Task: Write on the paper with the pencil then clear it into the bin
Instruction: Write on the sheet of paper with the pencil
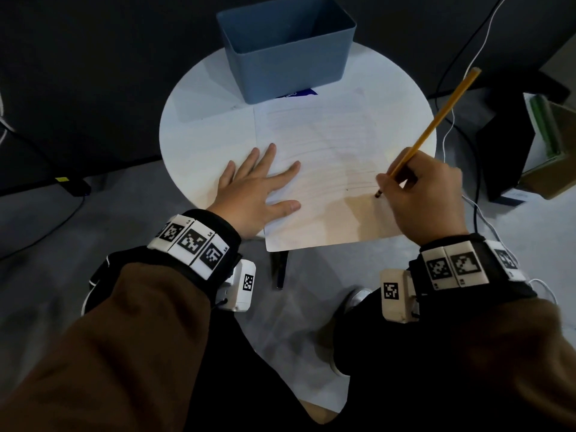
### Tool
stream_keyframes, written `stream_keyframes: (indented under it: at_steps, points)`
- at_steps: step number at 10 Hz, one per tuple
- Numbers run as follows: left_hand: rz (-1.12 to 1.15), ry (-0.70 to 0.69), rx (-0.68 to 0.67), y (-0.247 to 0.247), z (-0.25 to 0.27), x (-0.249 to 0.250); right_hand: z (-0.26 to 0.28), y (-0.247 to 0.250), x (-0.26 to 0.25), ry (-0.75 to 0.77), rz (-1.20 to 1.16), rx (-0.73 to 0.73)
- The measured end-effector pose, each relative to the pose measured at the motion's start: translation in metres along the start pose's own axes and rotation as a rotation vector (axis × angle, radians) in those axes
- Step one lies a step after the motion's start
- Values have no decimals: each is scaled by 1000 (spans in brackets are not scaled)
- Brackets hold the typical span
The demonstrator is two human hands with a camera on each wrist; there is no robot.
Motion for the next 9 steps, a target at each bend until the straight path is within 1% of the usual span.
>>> stream_keyframes:
  at_steps: [1,2,3,4,5,6,7,8,9]
  points:
    - [-1,1,4,-1,-1,-1,1,1,-10,20,-57,13]
    - [-6,-9,19,-2,0,0,4,-18,-35,98,-147,-70]
    - [56,-30,37,-1,1,0,7,-37,-45,109,-193,-143]
    - [400,-95,145,7,4,-4,6,-37,-38,75,-220,-126]
    - [680,-86,377,22,11,-16,3,-34,-38,76,-241,-110]
    - [523,13,361,24,13,-22,5,-42,-46,78,-278,-163]
    - [243,133,208,16,16,-28,4,-52,-57,97,-298,-190]
    - [229,160,159,17,20,-31,4,-59,-68,137,-290,-211]
    - [140,179,74,13,19,-31,7,-65,-78,191,-268,-239]
Point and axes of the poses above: each hand's wrist, its own z-axis away from the middle knuckle, its own y-axis out of the back of the hand, x = y × z, the point moved 5 cm from there along -z, towards the middle knuckle, and after that the axes turned 4 degrees about -x, right-handed, at the moved point
